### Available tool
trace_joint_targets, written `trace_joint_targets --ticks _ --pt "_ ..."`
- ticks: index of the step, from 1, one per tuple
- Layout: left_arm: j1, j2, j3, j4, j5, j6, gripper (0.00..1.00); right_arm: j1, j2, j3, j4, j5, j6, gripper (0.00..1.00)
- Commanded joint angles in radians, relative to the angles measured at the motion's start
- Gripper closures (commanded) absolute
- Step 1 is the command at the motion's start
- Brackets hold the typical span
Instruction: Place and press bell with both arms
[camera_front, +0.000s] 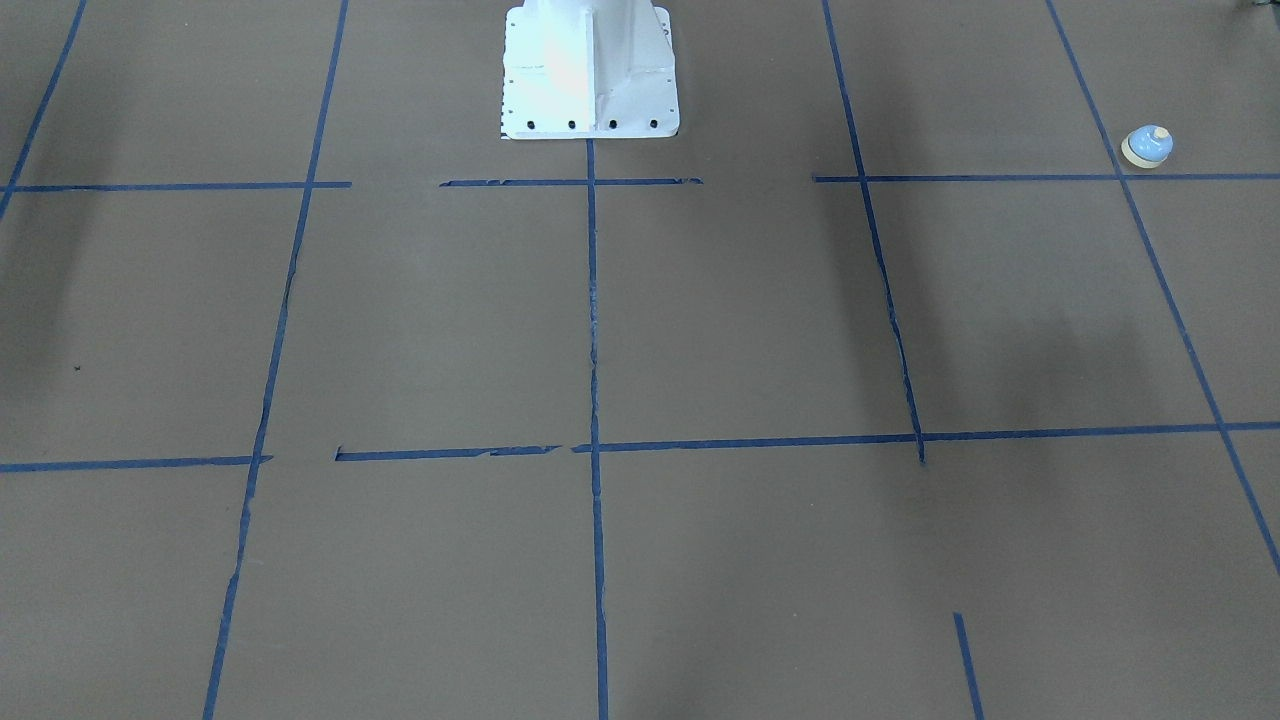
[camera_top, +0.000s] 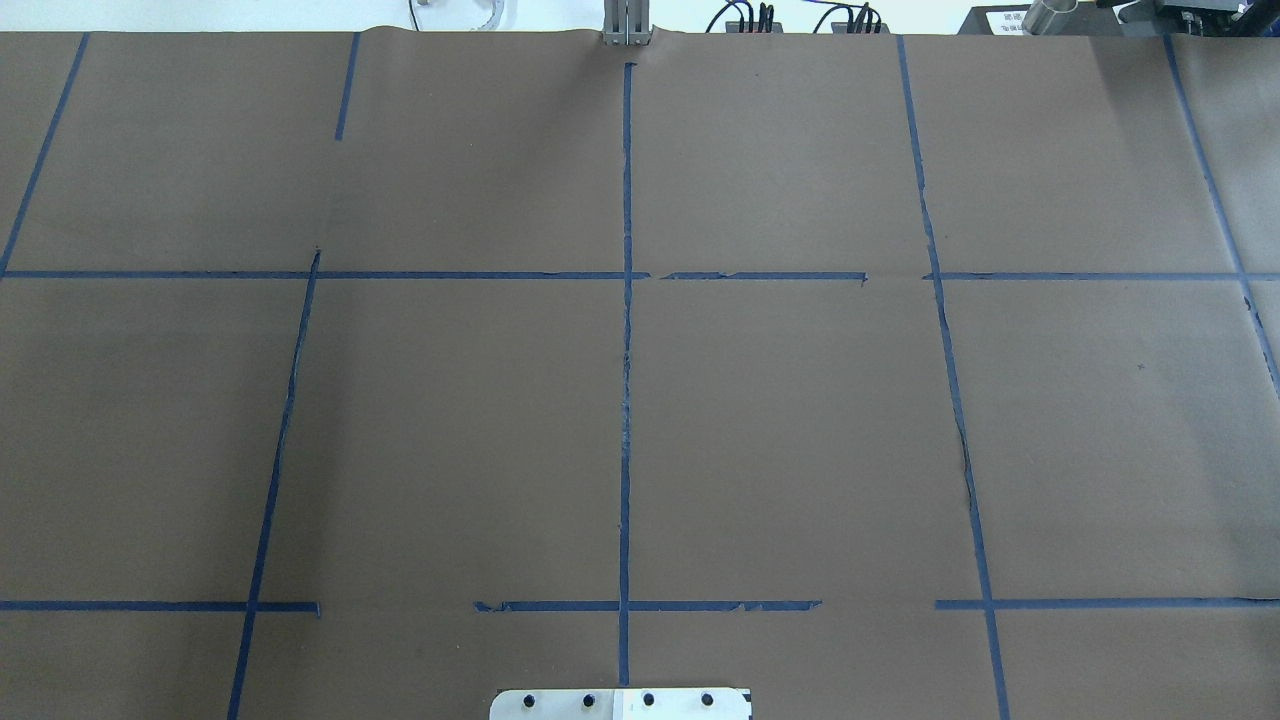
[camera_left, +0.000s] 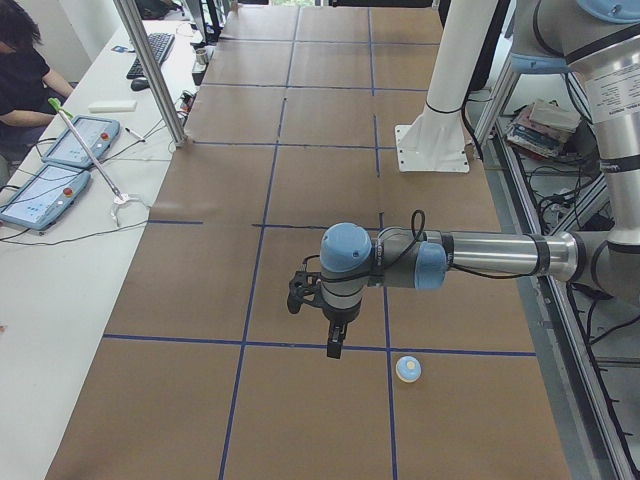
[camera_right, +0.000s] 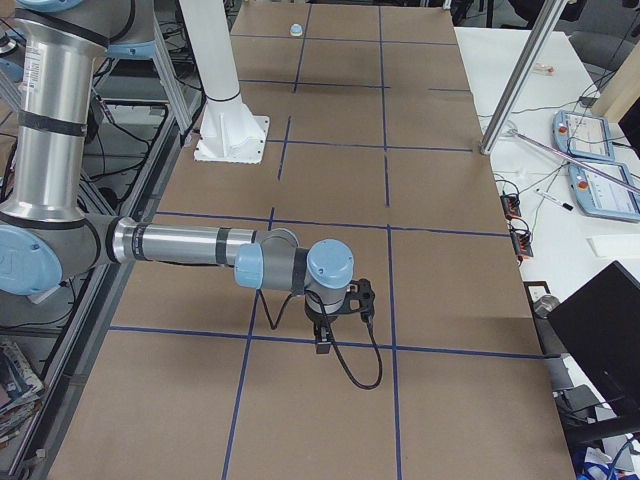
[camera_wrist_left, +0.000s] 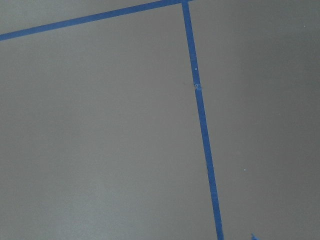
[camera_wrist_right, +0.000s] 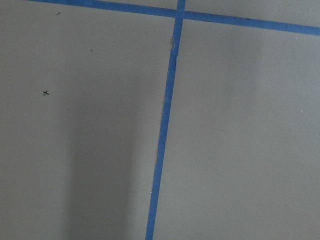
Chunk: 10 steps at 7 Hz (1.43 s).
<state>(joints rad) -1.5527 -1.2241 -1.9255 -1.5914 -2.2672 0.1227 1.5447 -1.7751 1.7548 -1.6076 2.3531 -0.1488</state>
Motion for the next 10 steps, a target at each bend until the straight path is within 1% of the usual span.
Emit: trace_joint_targets --ticks 1,4,5,6,7,8,9,10 --pt "0.000 0.002 0.002 0.001 -0.003 0.002 0.00 0.000 0.000 0.000 0.000 0.000 0.000 0.00" --pt "0.005 0.005 0.002 -0.005 0.000 -0.005 0.00 0.000 0.000 0.002 0.000 0.000 0.000 0.00" --pt "0.005 -0.015 -0.013 -0.022 -0.005 -0.008 0.00 0.000 0.000 0.002 0.000 0.000 -0.002 0.00" --pt "0.003 -0.065 -0.004 -0.027 -0.021 0.000 0.00 0.000 0.000 0.003 0.000 0.000 -0.002 0.00" --pt "0.003 -0.039 -0.015 -0.030 -0.070 -0.002 0.00 0.000 0.000 0.003 0.000 0.000 -0.002 0.00" --pt "0.029 -0.037 -0.013 -0.062 -0.095 -0.006 0.00 0.000 0.000 0.003 0.000 0.000 -0.003 0.00" --pt "0.101 0.015 0.041 -0.079 -0.089 -0.005 0.00 0.000 -0.001 0.002 0.000 0.000 -0.005 0.00" --pt "0.121 0.035 0.101 -0.143 -0.089 -0.005 0.00 0.000 -0.001 0.003 0.000 0.000 -0.005 0.00"
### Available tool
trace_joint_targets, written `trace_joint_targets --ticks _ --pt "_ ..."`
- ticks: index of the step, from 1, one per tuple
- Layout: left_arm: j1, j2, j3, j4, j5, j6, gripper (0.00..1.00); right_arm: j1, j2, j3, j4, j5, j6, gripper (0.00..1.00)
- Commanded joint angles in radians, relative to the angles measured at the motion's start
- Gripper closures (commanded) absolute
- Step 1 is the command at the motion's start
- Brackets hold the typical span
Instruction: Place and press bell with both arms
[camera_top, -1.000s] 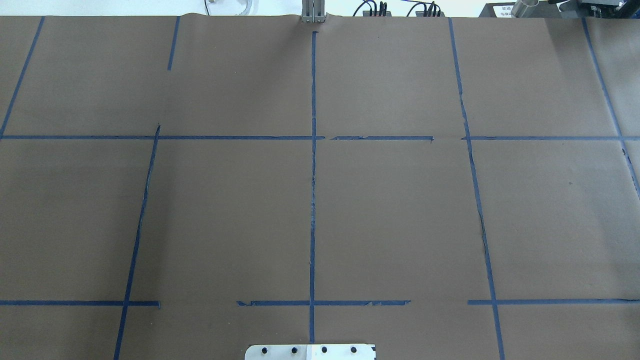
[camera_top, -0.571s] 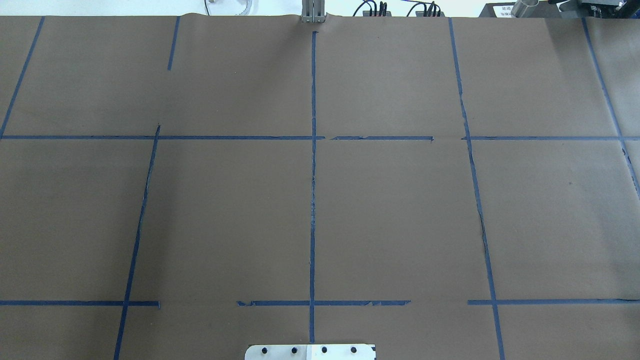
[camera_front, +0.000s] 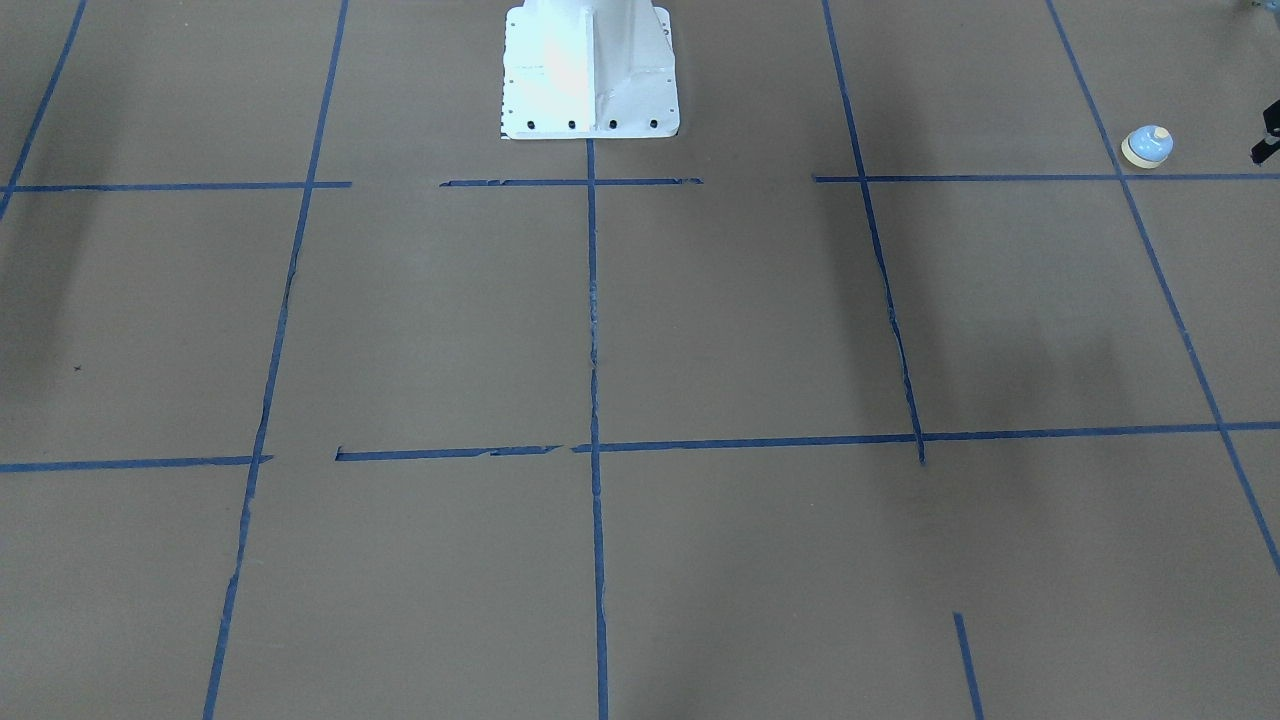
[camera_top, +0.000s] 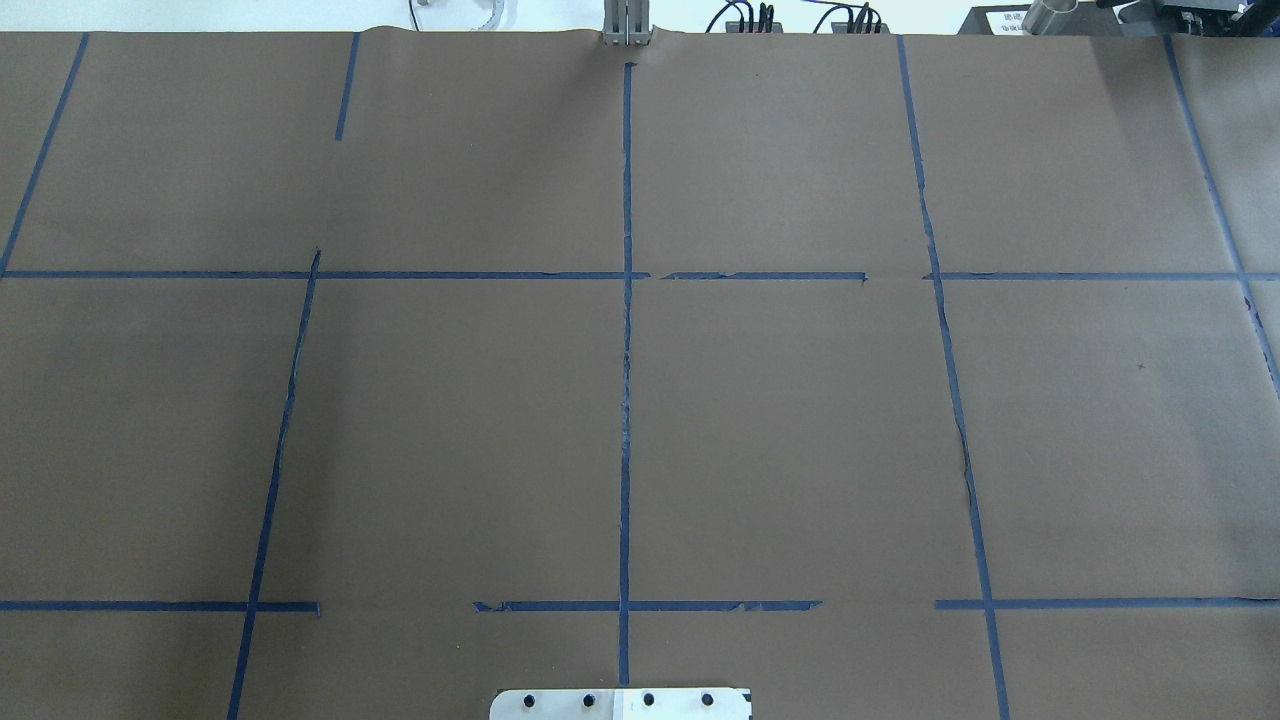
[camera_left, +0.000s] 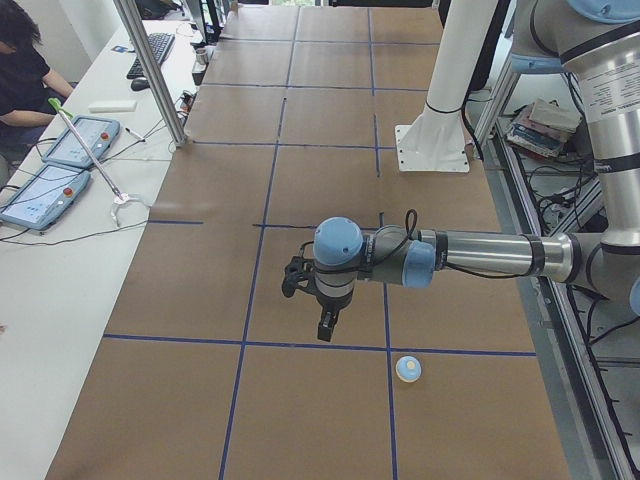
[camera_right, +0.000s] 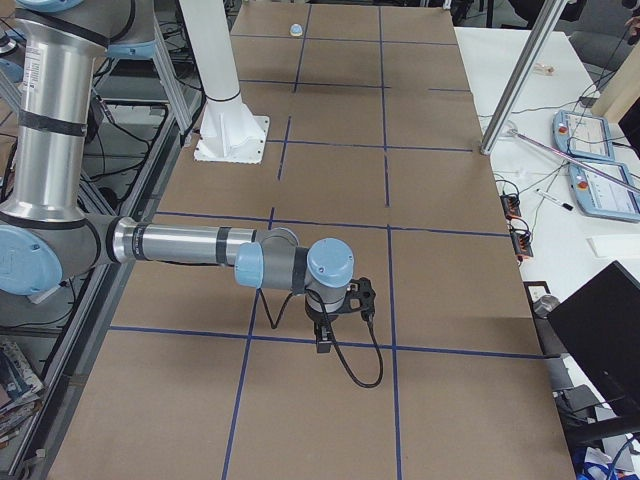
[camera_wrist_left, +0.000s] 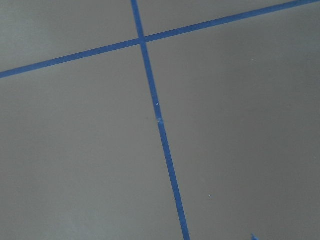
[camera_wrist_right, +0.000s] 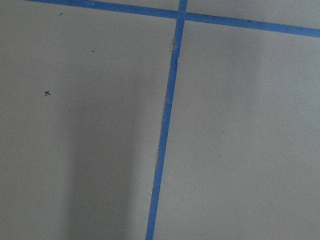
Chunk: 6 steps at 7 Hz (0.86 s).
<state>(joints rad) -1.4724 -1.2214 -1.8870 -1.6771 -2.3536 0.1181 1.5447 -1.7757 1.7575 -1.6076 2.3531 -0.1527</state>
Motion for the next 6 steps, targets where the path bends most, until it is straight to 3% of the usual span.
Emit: trace_joint_targets --ticks 1,2,6 --pt "0.072 0.080 0.125 -0.178 -0.004 0.000 0.00 0.000 -0.001 0.000 0.000 0.000 -0.002 0.00" --pt "0.092 0.135 0.162 -0.287 -0.006 -0.001 0.00 0.000 -0.001 0.000 0.000 0.000 -0.002 0.00" --pt "0.233 0.192 0.193 -0.309 -0.016 0.000 0.00 0.000 -0.010 0.014 0.002 0.000 -0.007 0.00"
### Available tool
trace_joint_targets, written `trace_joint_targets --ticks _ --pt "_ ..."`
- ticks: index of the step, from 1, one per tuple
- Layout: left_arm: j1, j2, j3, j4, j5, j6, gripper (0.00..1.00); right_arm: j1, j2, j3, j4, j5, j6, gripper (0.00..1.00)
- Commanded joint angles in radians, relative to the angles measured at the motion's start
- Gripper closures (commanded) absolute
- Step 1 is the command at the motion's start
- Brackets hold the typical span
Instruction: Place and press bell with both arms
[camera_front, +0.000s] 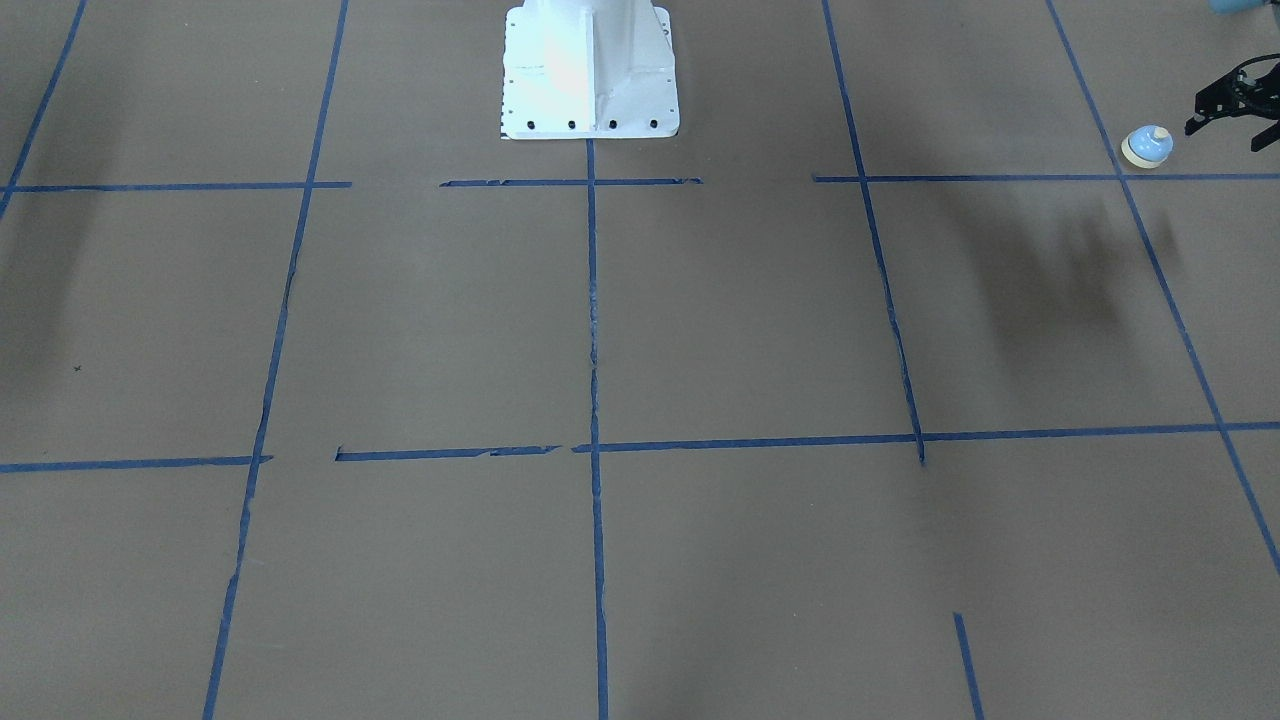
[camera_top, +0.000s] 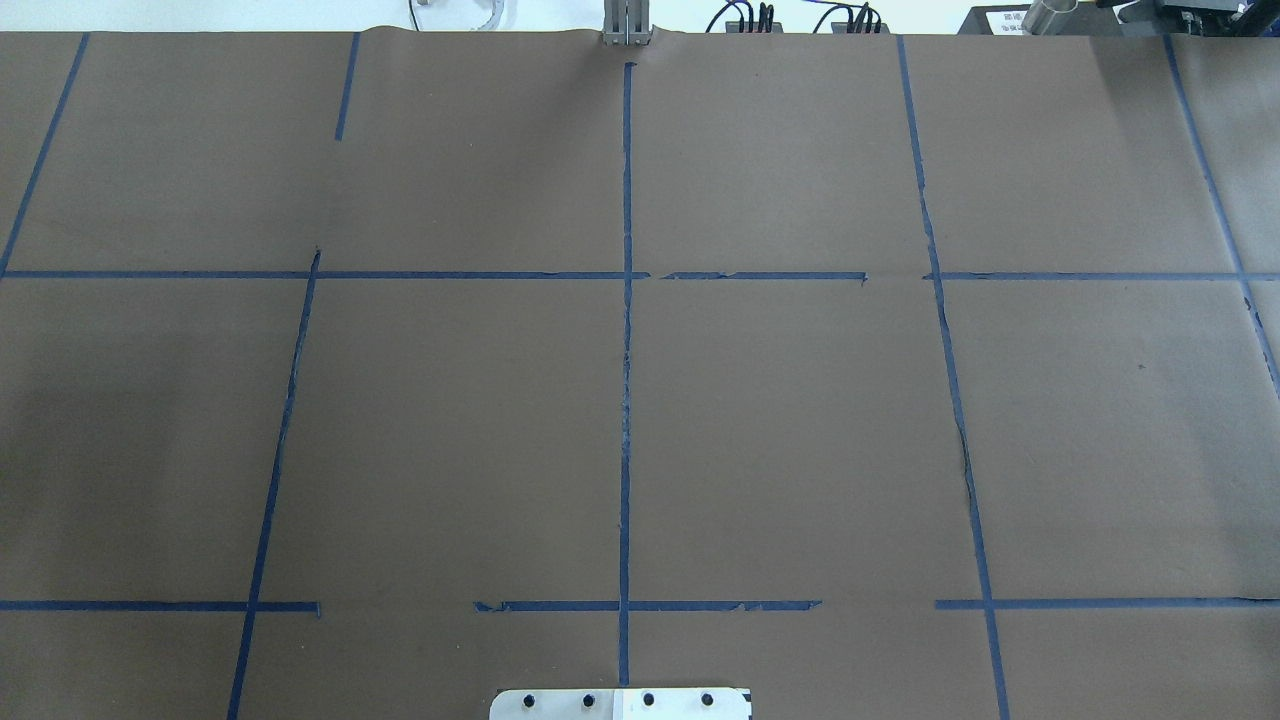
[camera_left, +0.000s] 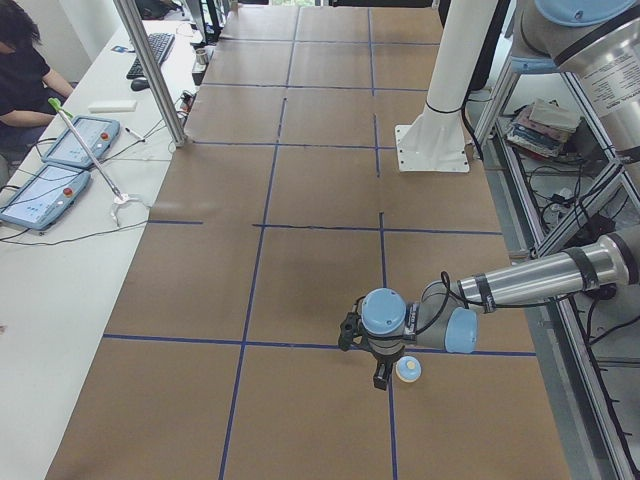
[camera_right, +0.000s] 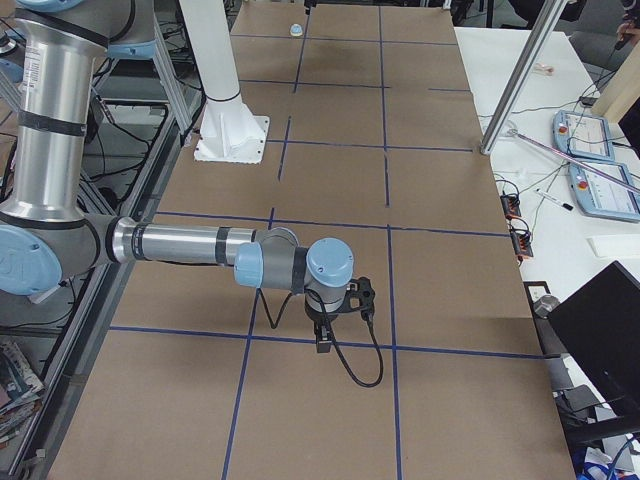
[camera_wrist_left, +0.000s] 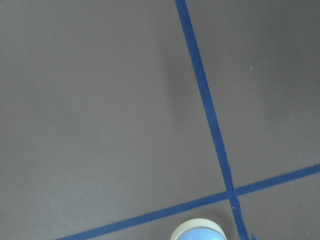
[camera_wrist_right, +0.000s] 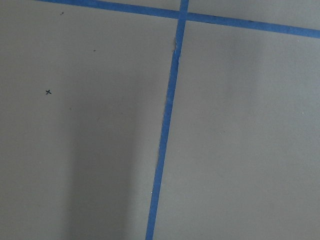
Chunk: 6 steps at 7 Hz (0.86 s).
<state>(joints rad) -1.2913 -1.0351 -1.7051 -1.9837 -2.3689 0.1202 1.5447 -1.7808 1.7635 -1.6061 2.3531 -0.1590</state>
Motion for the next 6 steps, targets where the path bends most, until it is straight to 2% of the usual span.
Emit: trace_joint_targets --ticks 1,2,3,4,5,6 --pt "0.082 0.006 0.033 -0.004 -0.001 -0.002 0.00 0.000 -0.014 0.011 0.000 0.000 -0.002 0.00" --pt "0.104 0.006 0.035 -0.006 -0.003 -0.026 0.00 0.000 -0.014 0.013 0.000 -0.002 -0.002 0.00" --pt "0.133 0.004 0.035 -0.061 -0.030 -0.142 0.00 0.000 -0.014 0.014 0.000 -0.002 -0.002 0.00" --pt "0.229 0.003 0.039 -0.166 -0.026 -0.316 0.00 0.000 -0.014 0.014 0.000 -0.002 -0.002 0.00" --pt "0.277 0.004 0.060 -0.235 -0.020 -0.399 0.00 0.000 -0.014 0.014 0.000 -0.002 -0.002 0.00" --pt "0.300 0.003 0.109 -0.275 -0.004 -0.396 0.00 0.000 -0.014 0.014 0.000 -0.003 -0.002 0.00"
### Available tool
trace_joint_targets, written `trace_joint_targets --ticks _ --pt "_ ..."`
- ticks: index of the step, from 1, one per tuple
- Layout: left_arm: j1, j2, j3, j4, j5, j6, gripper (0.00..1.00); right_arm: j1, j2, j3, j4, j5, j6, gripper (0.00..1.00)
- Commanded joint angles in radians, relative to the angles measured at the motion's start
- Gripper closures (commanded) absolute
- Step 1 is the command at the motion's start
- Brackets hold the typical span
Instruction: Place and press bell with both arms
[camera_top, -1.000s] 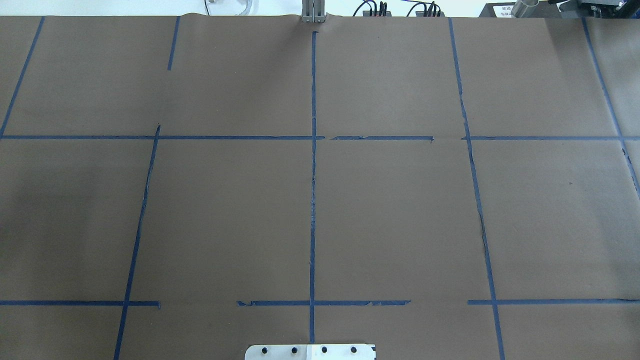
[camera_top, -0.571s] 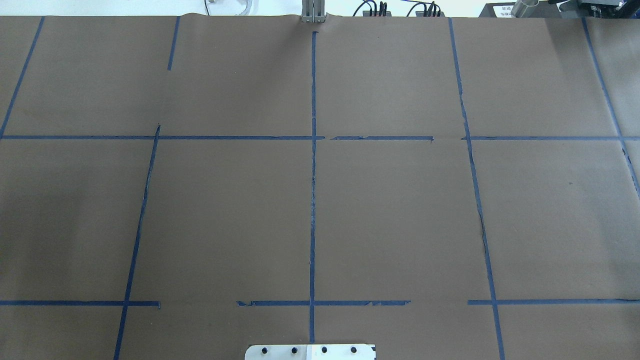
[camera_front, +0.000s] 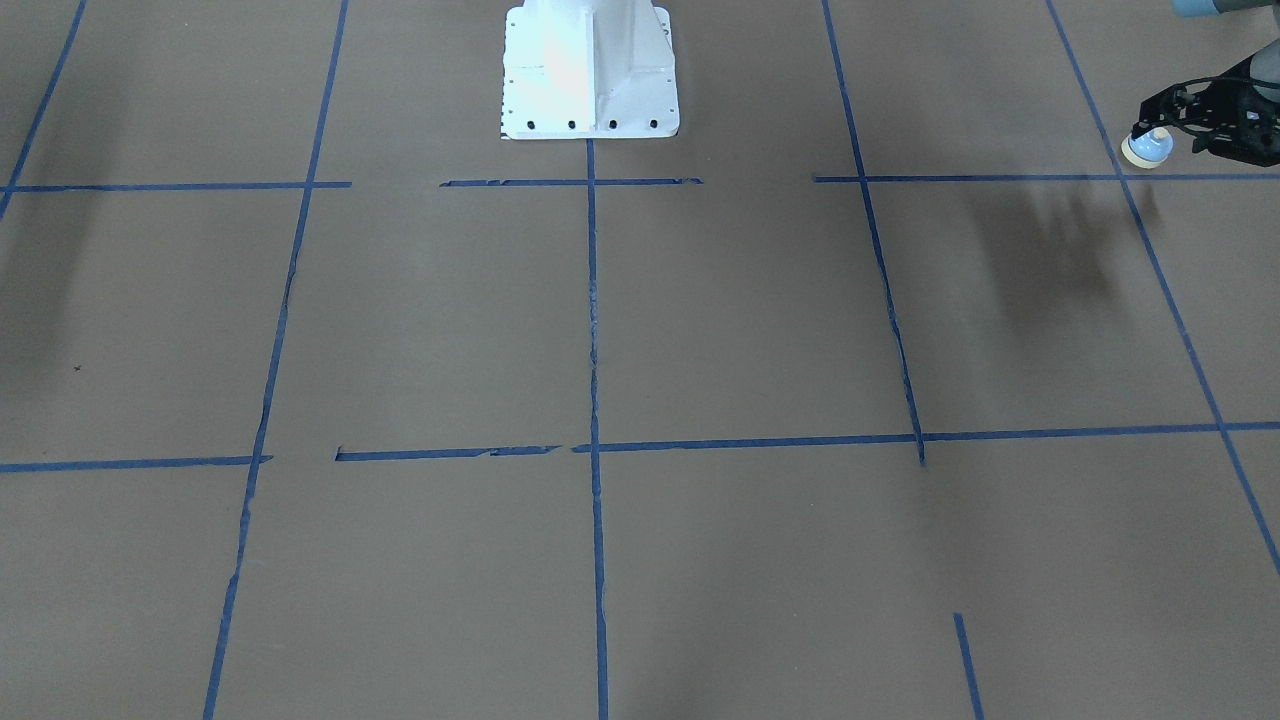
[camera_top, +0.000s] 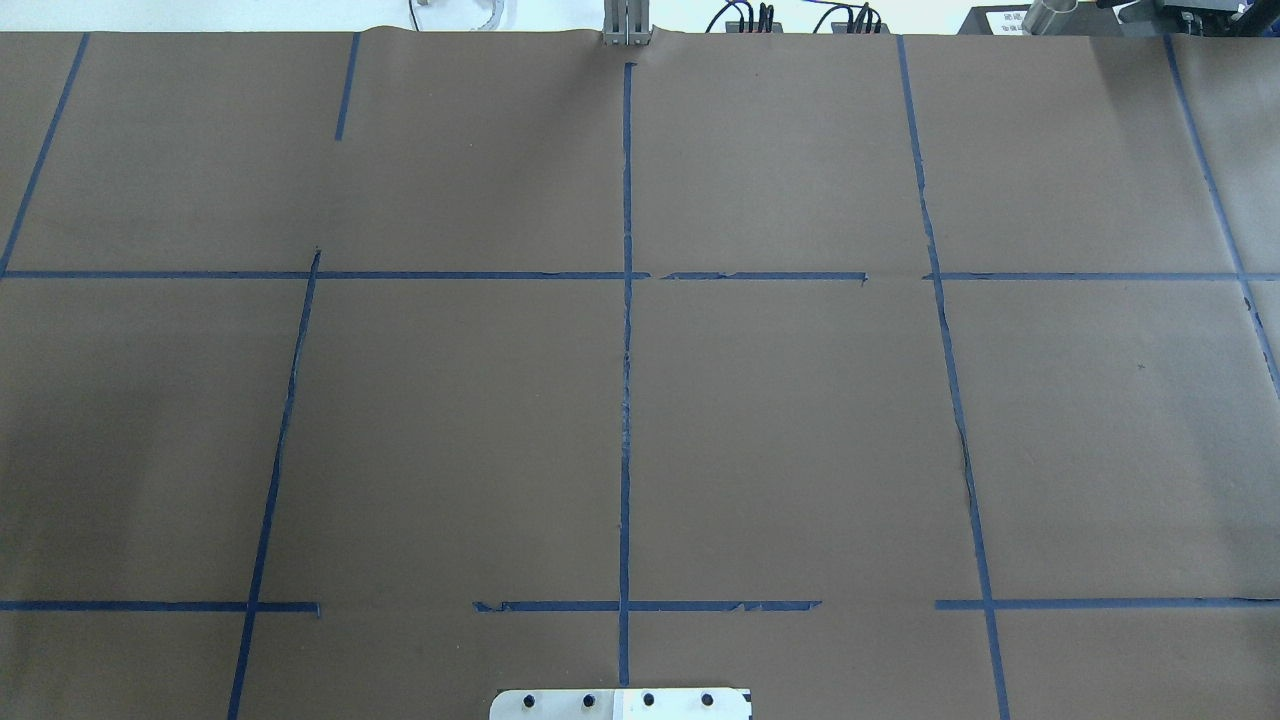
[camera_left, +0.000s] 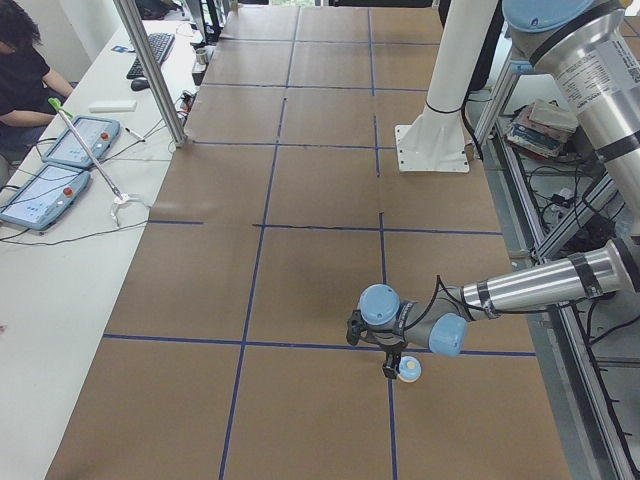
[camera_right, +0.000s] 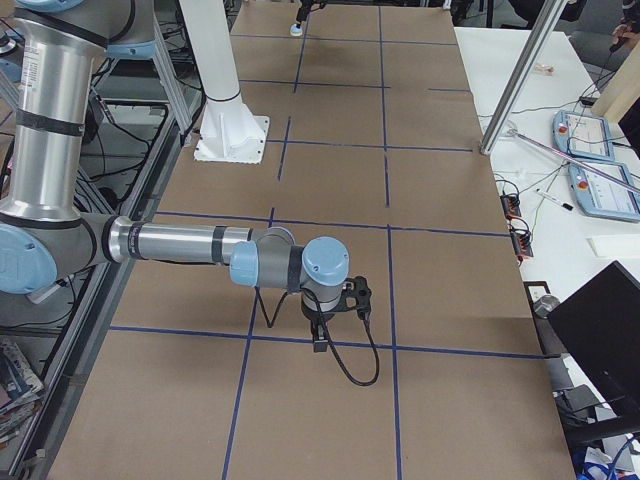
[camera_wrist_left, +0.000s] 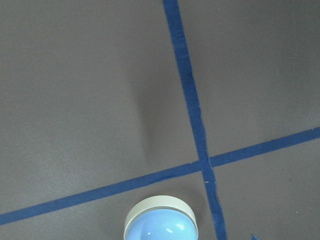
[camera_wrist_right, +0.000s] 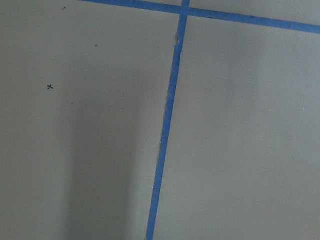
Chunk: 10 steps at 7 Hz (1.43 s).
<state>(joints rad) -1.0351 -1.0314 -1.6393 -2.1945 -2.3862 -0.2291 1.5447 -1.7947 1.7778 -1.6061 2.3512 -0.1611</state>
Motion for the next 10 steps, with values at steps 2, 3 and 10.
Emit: trace_joint_targets --ticks 2,3,10 --pt "0.070 -0.001 0.101 -0.113 0.051 -0.049 0.00 0.000 0.000 0.000 0.000 -0.001 0.000 0.00" --pt "0.078 -0.001 0.101 -0.113 0.050 -0.055 0.00 0.000 0.000 0.000 0.000 -0.001 0.000 0.00" --pt "0.173 -0.018 0.101 -0.114 0.045 -0.134 0.14 0.000 0.000 0.000 0.002 -0.001 -0.002 0.00"
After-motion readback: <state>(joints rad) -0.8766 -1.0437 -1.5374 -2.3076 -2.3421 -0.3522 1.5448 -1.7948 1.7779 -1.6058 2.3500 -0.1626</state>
